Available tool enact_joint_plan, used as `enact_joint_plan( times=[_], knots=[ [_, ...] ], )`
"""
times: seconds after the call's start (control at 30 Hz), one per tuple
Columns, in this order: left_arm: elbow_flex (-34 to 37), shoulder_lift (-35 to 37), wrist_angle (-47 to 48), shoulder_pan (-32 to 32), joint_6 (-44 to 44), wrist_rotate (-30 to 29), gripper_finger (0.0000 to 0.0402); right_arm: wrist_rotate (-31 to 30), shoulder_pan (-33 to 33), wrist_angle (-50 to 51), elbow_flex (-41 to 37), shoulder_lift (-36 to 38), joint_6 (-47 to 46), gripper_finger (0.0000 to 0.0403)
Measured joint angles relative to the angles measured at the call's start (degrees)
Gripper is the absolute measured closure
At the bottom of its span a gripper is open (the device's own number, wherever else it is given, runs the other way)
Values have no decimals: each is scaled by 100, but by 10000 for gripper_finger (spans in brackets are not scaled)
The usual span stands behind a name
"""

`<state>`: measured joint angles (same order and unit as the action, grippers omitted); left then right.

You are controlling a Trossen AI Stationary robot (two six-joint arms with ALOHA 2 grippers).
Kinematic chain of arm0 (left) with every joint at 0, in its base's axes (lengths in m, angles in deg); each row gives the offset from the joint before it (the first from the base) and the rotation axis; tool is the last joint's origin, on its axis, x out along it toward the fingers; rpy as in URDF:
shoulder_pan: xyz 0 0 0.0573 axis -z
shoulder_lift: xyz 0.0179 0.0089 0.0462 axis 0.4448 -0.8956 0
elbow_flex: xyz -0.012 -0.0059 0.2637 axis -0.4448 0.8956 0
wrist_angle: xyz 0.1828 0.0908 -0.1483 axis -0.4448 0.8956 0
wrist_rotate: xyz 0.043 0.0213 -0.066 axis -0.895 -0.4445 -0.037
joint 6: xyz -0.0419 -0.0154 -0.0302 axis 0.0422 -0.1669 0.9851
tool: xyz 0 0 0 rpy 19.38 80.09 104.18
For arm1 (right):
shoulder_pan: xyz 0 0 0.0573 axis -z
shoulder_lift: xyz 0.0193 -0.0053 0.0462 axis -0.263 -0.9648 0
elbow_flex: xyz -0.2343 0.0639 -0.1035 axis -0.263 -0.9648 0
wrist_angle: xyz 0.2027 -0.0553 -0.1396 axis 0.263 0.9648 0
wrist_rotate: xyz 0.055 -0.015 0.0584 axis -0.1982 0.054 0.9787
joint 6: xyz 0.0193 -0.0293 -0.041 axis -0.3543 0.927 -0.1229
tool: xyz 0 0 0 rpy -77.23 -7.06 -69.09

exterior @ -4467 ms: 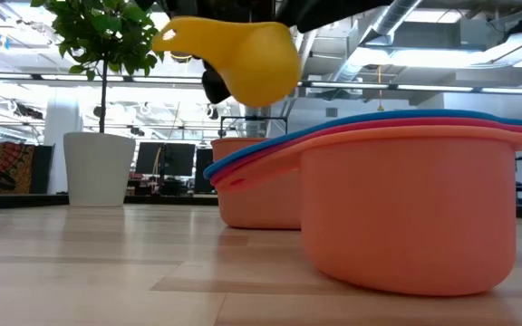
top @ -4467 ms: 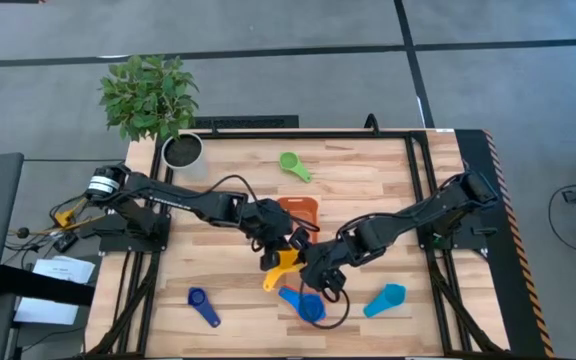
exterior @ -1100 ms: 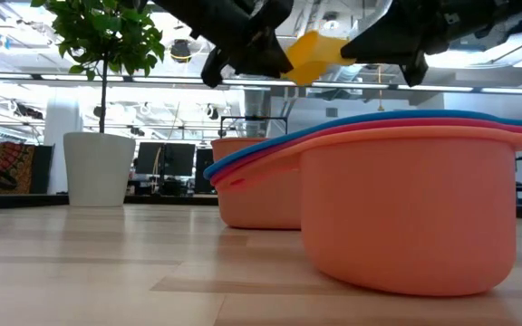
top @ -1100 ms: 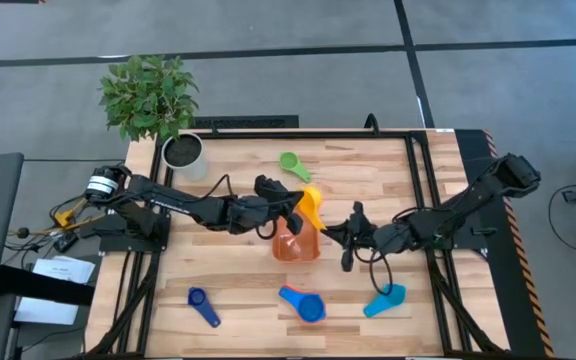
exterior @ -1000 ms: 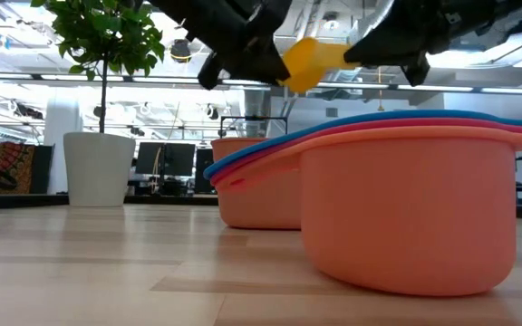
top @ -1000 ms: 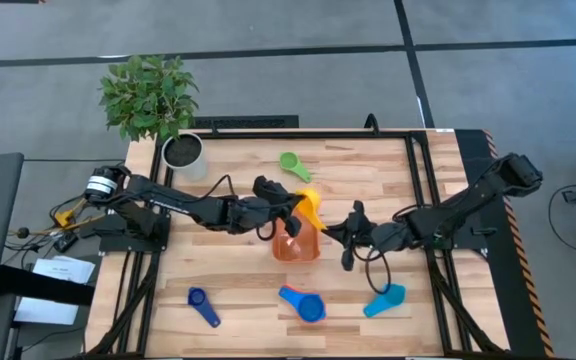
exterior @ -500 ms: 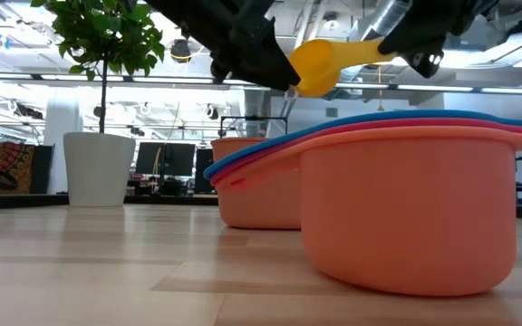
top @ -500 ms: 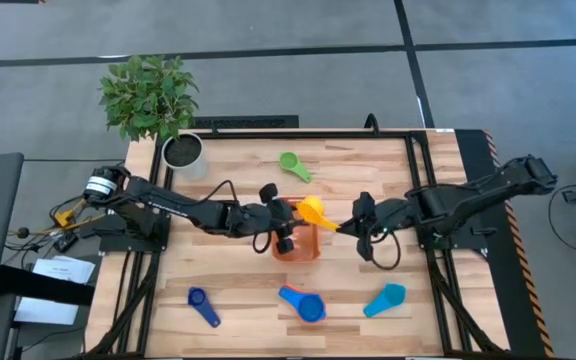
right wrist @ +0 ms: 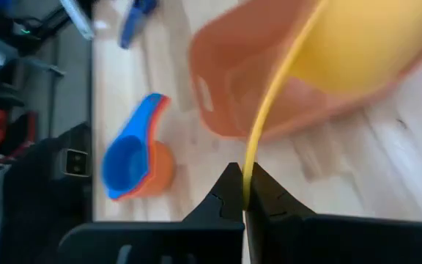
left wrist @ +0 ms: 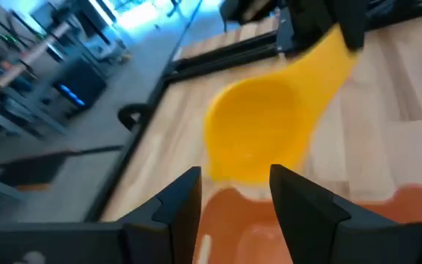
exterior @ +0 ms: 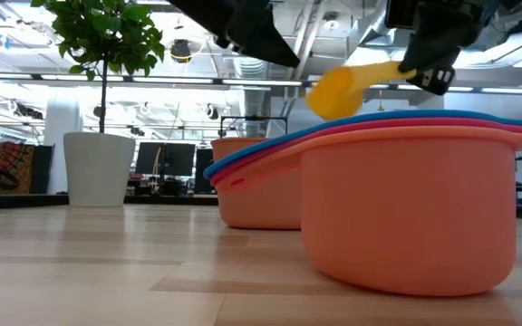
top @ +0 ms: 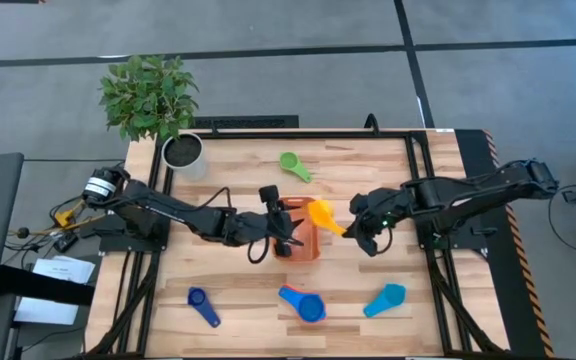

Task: Nest measuring cups in basket
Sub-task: Stack the yellow measuring cup on top of the blue measuring cup

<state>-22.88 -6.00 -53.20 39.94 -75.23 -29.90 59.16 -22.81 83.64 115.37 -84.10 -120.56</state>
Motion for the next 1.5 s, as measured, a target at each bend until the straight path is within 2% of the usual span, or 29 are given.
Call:
enact_joint_plan(
  times=[0.17,0.43,0.6,0.73,0.9,1.03,1.17,1.33,1.5],
  knots=[
    [-14,0,-63,80,-460,-97,248,25,28,99,-4,11,15,398],
    [-20,0,-385,-57,-1211,999,248,1008,27,41,-4,11,18,397],
    [-20,0,-576,-258,-1186,1672,248,1131,27,28,-4,11,13,398],
    [-20,-47,-629,-349,-1265,1728,248,1444,29,-99,-4,-7,9,393],
    [-20,-425,-894,-373,-1793,1975,248,1720,60,-339,-4,-20,13,398],
    [-20,-741,-1293,-279,-2146,1591,250,1818,61,-276,-4,-20,-9,393],
    [-20,-745,-1365,-243,-1920,1240,284,1818,62,-169,-4,-20,-32,393],
    [-20,-699,-1370,-240,-1715,1224,382,1829,102,-147,-4,-20,-28,397],
    [-20,-699,-1329,-265,-1679,1238,391,1801,106,-152,-4,-21,-21,385]
  ],
)
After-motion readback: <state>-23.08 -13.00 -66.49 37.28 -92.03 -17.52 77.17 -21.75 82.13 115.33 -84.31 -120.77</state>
